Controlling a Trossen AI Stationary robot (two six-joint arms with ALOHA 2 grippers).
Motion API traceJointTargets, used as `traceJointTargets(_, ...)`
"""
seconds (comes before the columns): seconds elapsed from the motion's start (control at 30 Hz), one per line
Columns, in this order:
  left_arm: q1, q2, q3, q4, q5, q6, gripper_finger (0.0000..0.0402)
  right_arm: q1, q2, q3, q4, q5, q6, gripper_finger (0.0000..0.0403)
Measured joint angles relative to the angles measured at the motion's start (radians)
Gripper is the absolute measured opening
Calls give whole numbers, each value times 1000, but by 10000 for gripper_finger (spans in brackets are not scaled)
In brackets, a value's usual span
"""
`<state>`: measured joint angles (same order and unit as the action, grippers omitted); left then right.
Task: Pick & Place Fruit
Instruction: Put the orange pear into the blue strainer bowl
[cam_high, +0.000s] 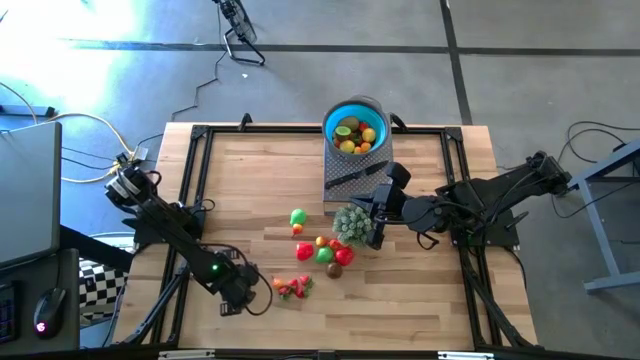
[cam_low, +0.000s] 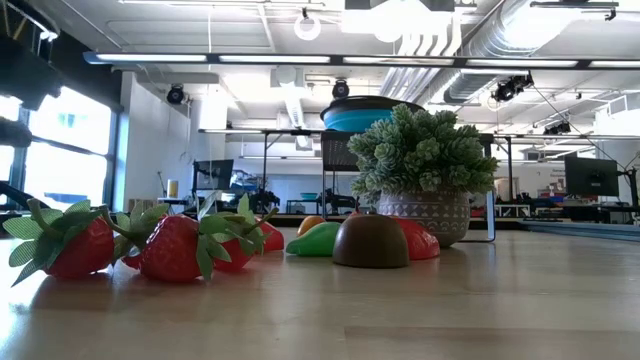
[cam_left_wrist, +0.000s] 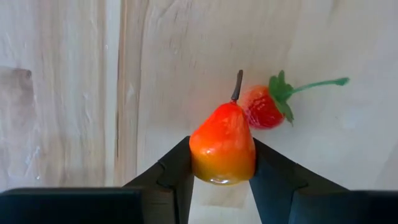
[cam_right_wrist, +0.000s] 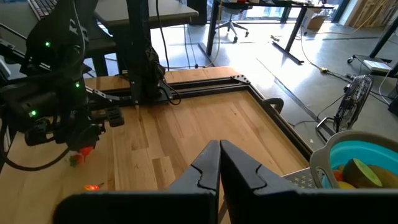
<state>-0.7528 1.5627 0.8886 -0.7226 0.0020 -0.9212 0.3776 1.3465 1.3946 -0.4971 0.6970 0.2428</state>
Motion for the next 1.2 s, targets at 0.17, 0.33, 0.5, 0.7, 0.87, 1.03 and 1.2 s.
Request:
traceJointTargets(0.17, 0, -49, 0, -24, -17, -2, 122, 0, 0, 0, 0, -1, 0, 4)
traceJointTargets(0.33, 0, -113, -1, -87, -23, -16, 122, 0, 0, 0, 0, -1, 0, 4)
traceJointTargets(0.5, 1, -197, -1, -118, -55, -36, 121, 0, 0, 0, 0, -1, -2, 4)
traceJointTargets(0.7, 53, -323, 11, -118, -153, -72, 121, 0, 0, 0, 0, -1, -4, 4)
traceJointTargets(0.87, 129, -435, 50, -84, -204, -29, 121, 0, 0, 0, 0, -1, -11, 4)
traceJointTargets(1.03, 228, -539, 98, 33, -208, 5, 121, 0, 0, 0, 0, -1, -11, 4)
traceJointTargets(1.2, 334, -635, 126, 233, -207, 7, 121, 0, 0, 0, 0, -1, -11, 4)
